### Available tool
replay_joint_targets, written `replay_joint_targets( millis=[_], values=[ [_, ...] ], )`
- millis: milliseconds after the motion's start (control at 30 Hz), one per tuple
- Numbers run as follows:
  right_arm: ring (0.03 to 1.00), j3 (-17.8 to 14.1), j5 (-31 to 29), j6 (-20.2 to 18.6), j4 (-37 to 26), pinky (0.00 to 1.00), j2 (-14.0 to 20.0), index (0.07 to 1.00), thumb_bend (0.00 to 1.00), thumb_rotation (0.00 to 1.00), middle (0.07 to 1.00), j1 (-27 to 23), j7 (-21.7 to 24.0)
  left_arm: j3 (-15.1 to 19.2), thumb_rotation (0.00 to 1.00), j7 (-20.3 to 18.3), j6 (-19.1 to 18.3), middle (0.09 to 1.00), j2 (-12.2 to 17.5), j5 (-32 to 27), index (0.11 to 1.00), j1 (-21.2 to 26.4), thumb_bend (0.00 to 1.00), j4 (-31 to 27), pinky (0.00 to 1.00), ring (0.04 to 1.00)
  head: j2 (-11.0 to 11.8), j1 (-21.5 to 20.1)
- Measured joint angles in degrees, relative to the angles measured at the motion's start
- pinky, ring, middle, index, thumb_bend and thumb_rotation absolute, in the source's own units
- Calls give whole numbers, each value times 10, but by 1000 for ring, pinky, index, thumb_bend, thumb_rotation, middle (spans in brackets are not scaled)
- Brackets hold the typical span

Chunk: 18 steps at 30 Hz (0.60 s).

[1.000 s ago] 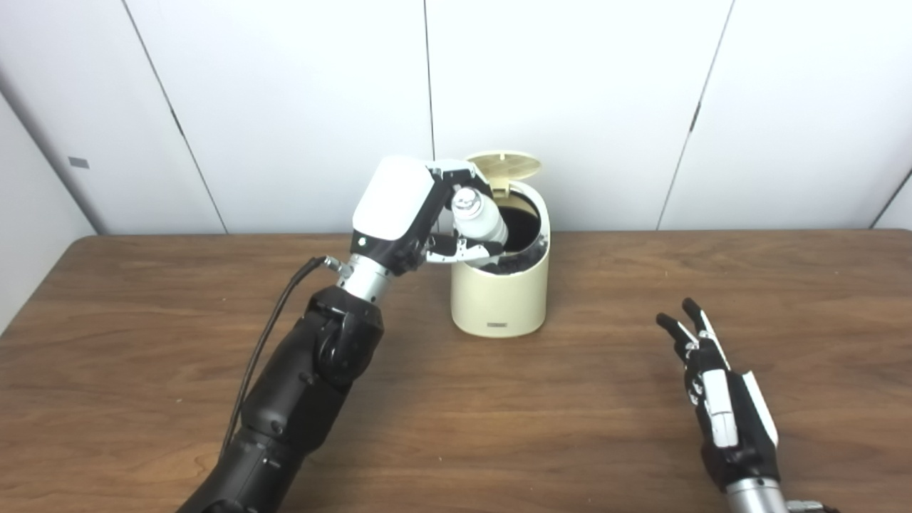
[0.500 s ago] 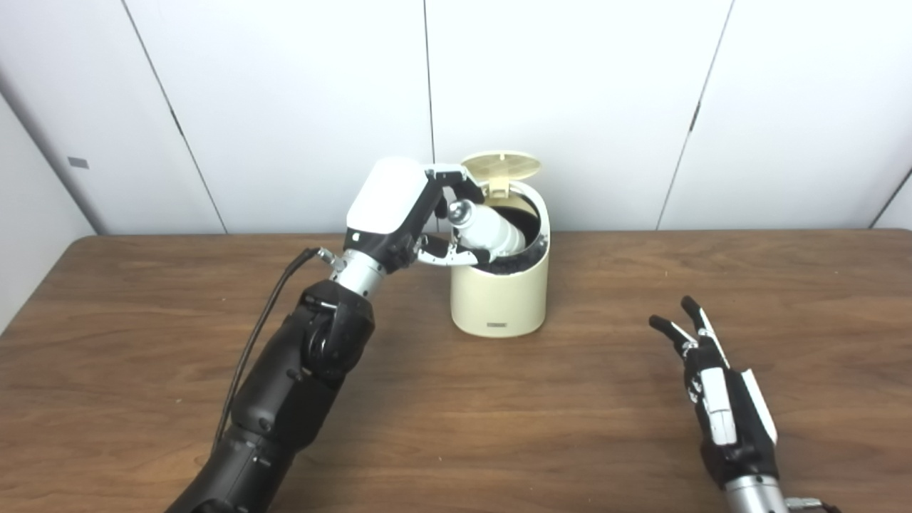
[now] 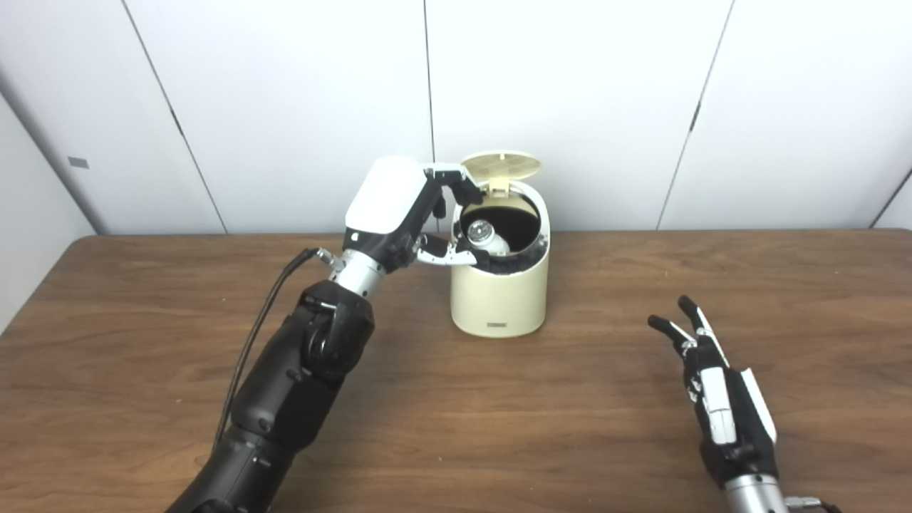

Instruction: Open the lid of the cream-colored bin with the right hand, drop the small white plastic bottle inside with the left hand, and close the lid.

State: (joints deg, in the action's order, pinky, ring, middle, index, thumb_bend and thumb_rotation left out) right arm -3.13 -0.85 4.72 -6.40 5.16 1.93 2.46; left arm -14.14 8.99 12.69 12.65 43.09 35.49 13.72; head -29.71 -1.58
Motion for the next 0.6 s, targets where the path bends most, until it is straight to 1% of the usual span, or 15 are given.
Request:
replay_joint_targets(
  millis=[67, 133, 233, 300, 433, 467, 500, 533, 567, 600],
  values=[
    [937, -1, -1, -1, -1, 1000, 0, 950, 681, 992, 852, 1, 0, 13, 138, -2, 3, 499, -2, -28, 518, -7, 1000, -17, 282, 344, -2, 1],
    [937, -2, -2, -1, -1, 1000, 0, 951, 678, 997, 856, 1, 0, 31, 144, -11, -8, 517, -9, -64, 538, -19, 953, -46, 289, 364, -3, 3],
    [947, -4, -3, -1, -1, 1000, 1, 951, 682, 1000, 863, 2, 0, 57, 95, -39, -51, 510, -25, -109, 555, -39, 895, -103, 292, 386, -4, 4],
    [949, -4, -2, -1, -2, 1000, 2, 953, 677, 1000, 866, 3, 0, 68, 60, -53, -71, 508, -33, -135, 560, -51, 871, -128, 292, 391, -4, 4],
    [958, -5, -6, -1, -2, 1000, 3, 951, 687, 996, 871, 3, 0, 92, 111, -86, -125, 524, -40, -185, 568, -79, 817, -176, 331, 433, -6, 7],
    [959, -6, -7, -1, -3, 1000, 3, 951, 688, 996, 871, 4, 0, 97, 125, -92, -139, 530, -40, -194, 569, -85, 805, -188, 338, 442, -4, 8],
    [960, -6, -8, -1, -3, 1000, 3, 950, 685, 996, 872, 5, 0, 101, 159, -96, -149, 553, -40, -199, 568, -90, 767, -195, 376, 482, -4, 8],
    [961, -7, -8, -2, -4, 1000, 4, 951, 683, 998, 873, 6, 0, 104, 180, -99, -162, 570, -41, -210, 569, -93, 752, -201, 404, 511, -4, 8],
    [961, -7, -9, -4, -5, 1000, 5, 952, 683, 998, 873, 6, 0, 109, 177, -103, -172, 578, -41, -219, 568, -98, 744, -209, 421, 528, -3, 10],
    [962, -7, -10, -7, -6, 1000, 5, 954, 680, 997, 875, 7, 1, 114, 144, -110, -189, 586, -41, -230, 567, -105, 723, -222, 436, 542, -4, 11]
  ],
)
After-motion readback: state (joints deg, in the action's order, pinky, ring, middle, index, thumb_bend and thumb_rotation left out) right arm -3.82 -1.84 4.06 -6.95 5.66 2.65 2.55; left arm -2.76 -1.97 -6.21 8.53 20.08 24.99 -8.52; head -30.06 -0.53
